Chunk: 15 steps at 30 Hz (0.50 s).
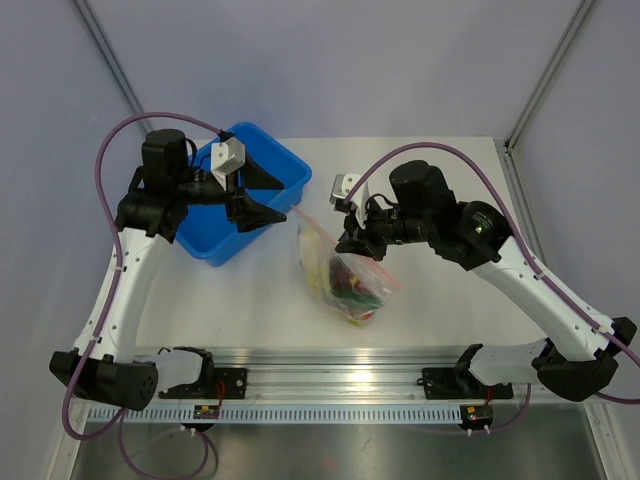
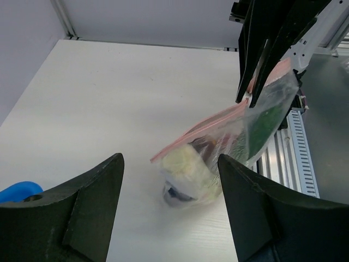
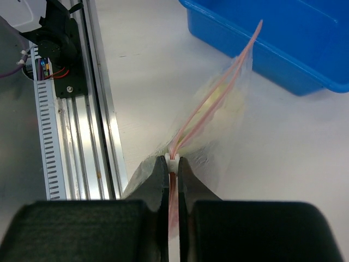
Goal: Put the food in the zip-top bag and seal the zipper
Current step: Zip the zipper food storage bag at the center of the board.
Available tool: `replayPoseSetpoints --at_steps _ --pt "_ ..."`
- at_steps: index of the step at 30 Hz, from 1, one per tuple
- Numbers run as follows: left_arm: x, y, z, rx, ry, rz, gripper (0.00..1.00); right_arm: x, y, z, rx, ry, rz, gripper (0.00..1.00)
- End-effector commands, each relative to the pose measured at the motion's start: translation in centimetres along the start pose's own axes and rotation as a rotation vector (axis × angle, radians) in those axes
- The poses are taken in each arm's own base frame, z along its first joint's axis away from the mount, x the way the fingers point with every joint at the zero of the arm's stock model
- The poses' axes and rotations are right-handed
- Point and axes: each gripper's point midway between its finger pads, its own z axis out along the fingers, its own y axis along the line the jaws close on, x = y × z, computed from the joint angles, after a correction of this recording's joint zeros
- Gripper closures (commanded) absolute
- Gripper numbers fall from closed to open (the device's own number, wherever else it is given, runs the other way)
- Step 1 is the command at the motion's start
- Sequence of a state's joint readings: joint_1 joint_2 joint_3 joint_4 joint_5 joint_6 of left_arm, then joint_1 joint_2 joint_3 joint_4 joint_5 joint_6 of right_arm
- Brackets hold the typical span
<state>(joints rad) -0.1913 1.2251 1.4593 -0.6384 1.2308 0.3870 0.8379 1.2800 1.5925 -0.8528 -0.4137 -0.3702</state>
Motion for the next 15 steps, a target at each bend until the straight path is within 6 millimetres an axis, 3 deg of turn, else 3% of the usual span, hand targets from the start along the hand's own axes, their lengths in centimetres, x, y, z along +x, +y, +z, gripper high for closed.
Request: replayPoseSetpoints --at_steps 1,8,15 --pt "-1.8 -1.2 0.5 0.078 -0.064 0.053 0.27 -2.7 0.2 -0.7 -0.012 -0.093 -0.065 1.0" --pt "-2.8 -1.6 2.1 0.116 -0.055 0.057 0.28 -2.8 0.5 0.1 -0.045 -0.093 -0.051 1.0" --pt "-0.7 -2.6 3.3 0.189 0.004 0.031 0.28 -2.9 0.7 0.1 -0.06 -0.102 -0.048 1.0"
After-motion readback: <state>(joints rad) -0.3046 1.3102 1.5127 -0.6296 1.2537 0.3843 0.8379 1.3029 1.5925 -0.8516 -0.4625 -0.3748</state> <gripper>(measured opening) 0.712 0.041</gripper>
